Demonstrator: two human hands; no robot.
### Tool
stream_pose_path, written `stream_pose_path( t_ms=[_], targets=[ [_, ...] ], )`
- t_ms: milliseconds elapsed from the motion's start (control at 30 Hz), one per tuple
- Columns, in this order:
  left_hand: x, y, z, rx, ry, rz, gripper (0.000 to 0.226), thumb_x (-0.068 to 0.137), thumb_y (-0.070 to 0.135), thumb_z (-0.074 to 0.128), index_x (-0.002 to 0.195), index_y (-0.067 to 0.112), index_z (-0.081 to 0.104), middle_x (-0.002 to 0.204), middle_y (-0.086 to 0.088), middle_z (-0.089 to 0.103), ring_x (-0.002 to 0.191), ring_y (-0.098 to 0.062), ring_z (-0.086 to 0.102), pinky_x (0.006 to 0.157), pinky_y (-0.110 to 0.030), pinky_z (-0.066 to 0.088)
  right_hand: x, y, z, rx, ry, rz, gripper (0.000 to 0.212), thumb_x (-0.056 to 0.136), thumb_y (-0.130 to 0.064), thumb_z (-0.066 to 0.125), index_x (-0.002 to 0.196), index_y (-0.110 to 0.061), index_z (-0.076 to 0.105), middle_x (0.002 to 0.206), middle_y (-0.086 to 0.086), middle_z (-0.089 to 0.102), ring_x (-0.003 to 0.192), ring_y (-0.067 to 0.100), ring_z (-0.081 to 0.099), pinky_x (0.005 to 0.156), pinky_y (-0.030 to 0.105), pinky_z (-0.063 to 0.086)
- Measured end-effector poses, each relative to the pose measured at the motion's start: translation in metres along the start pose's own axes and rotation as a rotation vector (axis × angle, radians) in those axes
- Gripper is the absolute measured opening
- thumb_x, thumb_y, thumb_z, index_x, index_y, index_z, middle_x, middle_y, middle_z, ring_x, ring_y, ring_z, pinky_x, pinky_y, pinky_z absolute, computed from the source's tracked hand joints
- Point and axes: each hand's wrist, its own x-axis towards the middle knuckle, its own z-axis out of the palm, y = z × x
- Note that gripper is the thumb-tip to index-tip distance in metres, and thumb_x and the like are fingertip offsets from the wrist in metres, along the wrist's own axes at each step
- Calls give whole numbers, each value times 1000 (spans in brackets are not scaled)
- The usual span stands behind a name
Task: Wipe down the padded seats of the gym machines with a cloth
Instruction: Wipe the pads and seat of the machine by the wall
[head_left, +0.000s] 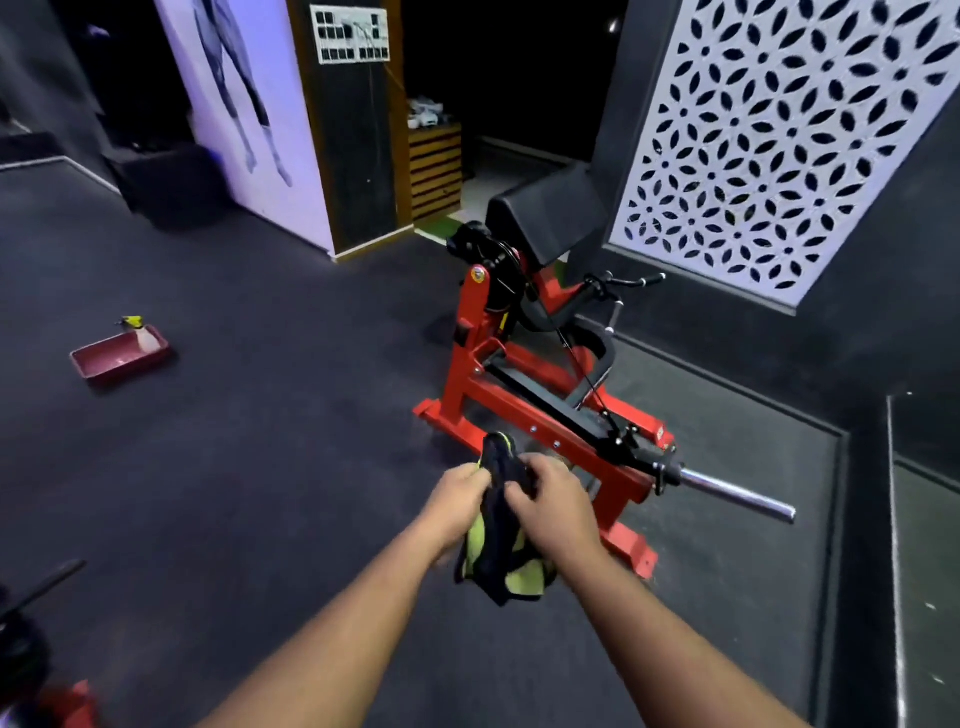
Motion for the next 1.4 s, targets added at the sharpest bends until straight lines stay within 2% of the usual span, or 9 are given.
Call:
stream_pose_path(
  t_ms=[100,200,367,467,567,667,933,1067,1400],
  targets=[
    [52,27,-11,-365,-89,-132,33,96,42,52,86,19,73,83,-7,72,72,-19,66,70,-31,52,49,-5,16,30,-149,-145,59,86,-44,59,144,-29,55,114,-7,56,111,12,57,96,32,47],
    [104,42,-30,-398,-64,-70,54,78,62,78,96,12,68,90,-12,71,82,-25,68,81,-42,56,104,3,20,245,-256,-245,55,86,-36,51,135,-14,65,119,-7,64,114,4,60,103,24,45],
    [206,70,-53,-218,74,91,15,92,8,72,107,6,70,106,-19,77,95,-29,73,91,-48,58,210,34,29,677,-94,35,24,100,0,55,104,-12,75,85,0,76,76,12,70,74,31,55],
    [254,103,-66,-287,59,56,16,97,6,64,112,7,68,107,-18,77,95,-29,75,85,-43,60,280,59,37,715,85,167,14,96,-12,67,104,-23,70,97,1,73,91,18,68,88,39,55],
    [293,132,-83,-329,49,21,19,100,7,56,116,9,67,107,-16,77,95,-30,75,80,-41,59,341,60,44,876,-122,271,45,88,-51,74,126,-29,62,124,3,70,117,18,66,106,45,49],
    [334,156,-100,-355,89,35,21,102,7,52,116,11,68,106,-14,78,92,-27,76,76,-39,60,396,43,53,1093,-251,276,48,95,-41,70,137,-20,58,134,3,69,125,23,64,110,52,47],
    [479,183,-187,-114,176,197,27,93,28,76,118,20,68,110,4,78,103,-14,74,93,-37,59,548,-13,80,1183,-39,245,39,94,-20,72,127,-7,56,121,17,72,112,30,71,90,45,60],
    [561,195,-239,-65,220,268,15,94,26,74,106,17,73,101,2,79,99,-18,75,86,-35,61,620,-35,106,1052,-4,167,34,90,-31,78,114,-10,69,117,18,74,115,39,68,103,60,51],
    [750,281,-313,54,-49,336,26,93,34,75,117,28,65,112,9,75,105,-4,70,98,-39,57,776,-91,150,813,503,199,17,97,-36,65,105,-21,62,105,13,70,95,19,66,95,55,53]
  ],
)
